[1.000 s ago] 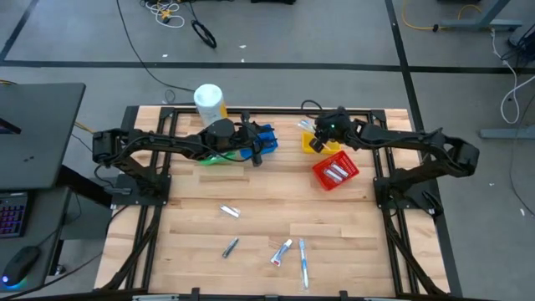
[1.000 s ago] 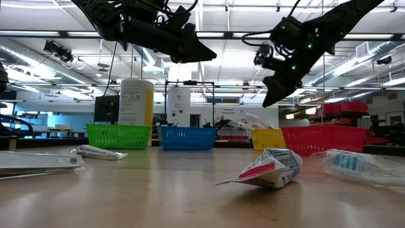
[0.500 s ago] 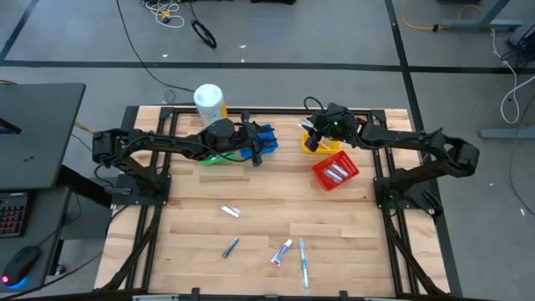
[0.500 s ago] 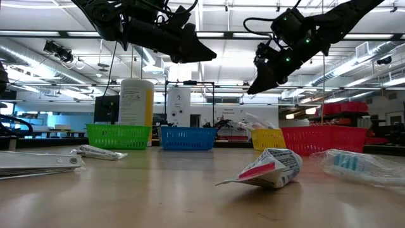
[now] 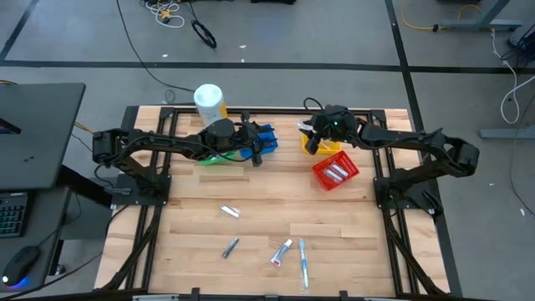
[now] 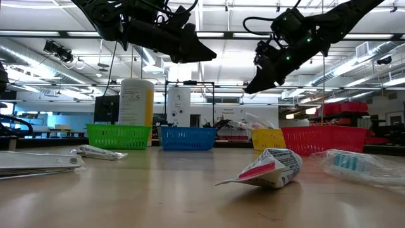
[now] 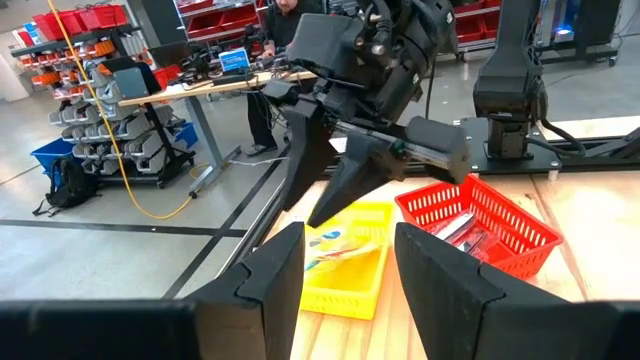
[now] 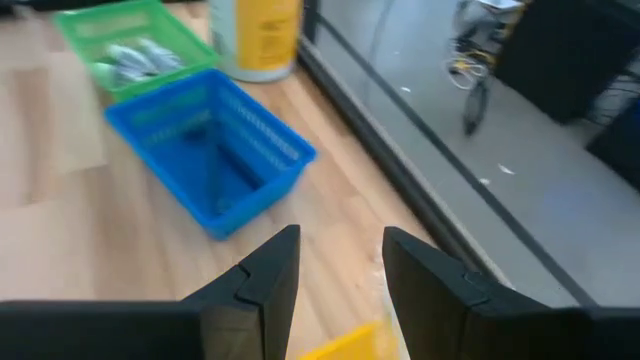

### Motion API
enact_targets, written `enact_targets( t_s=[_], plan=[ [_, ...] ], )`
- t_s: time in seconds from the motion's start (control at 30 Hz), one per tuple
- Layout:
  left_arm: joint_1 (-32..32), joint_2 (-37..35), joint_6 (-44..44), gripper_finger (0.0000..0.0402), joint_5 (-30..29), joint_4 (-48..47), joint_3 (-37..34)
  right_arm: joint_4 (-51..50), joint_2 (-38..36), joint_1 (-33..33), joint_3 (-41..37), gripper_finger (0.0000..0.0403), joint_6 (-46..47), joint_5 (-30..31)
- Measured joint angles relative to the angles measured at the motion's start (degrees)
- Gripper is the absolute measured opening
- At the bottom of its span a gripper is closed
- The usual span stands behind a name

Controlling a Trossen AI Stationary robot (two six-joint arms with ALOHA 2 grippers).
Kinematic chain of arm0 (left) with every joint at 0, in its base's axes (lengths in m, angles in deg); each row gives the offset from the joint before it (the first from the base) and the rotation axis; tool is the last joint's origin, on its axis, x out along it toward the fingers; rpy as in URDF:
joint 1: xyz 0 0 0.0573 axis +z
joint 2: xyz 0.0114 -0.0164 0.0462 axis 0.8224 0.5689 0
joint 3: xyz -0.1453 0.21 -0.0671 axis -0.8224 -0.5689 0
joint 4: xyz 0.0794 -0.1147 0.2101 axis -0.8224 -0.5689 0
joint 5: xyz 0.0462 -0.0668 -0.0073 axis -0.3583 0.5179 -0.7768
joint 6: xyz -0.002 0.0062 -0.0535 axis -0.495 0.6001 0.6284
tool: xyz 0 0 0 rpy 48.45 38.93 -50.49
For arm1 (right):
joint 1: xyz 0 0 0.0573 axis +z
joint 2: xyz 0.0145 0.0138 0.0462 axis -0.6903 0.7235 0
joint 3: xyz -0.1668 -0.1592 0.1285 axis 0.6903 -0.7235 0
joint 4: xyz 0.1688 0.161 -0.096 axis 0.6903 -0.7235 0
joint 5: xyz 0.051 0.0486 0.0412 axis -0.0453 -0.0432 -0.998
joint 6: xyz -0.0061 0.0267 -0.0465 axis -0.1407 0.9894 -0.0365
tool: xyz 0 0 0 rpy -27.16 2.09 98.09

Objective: Pick & Place Travel size toiletries
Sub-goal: Put the white toothpaste into the green bin

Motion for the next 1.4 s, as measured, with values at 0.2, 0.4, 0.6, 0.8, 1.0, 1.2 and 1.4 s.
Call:
enact_targets(
  t_s=[0.2, 0.4, 0.6, 0.8, 1.0, 1.2, 1.4],
  plan=[
    [0.0, 0.0, 0.0, 0.0167, 0.0, 0.0, 0.0, 1.1, 0.0, 2.9, 0.0, 0.0156, 2.6, -3.1],
    [0.0, 0.0, -1.1, 0.0167, 0.0, 2.8, 0.0, -0.3, 0.0, 8.2, 0.0, 0.0156, 3.1, -5.2],
    [-0.7, -0.3, 11.1, 0.0167, 3.6, -3.2, 0.0, -1.2, 0.1, 15.4, 0.0, 0.0156, 6.2, -7.6],
    [-1.2, -0.4, 12.8, 0.0167, 8.6, -17.9, 0.0, -4.0, 0.1, 22.2, 0.0, 0.0156, 9.2, -7.6],
    [-5.3, -4.2, 8.0, 0.0145, 13.8, -28.4, 0.8, -5.6, 0.4, 27.5, 0.0, 0.0156, 13.9, -7.6],
    [-10.5, -9.7, 0.3, 0.0121, 12.1, -41.4, 1.2, -6.4, 2.3, 32.6, 0.0, 0.0156, 19.3, -7.6],
    [-14.9, -10.5, 7.9, 0.0116, 12.1, -49.5, 1.2, -5.7, 5.6, 37.0, 0.0, 0.0156, 21.4, -7.6]
  ],
)
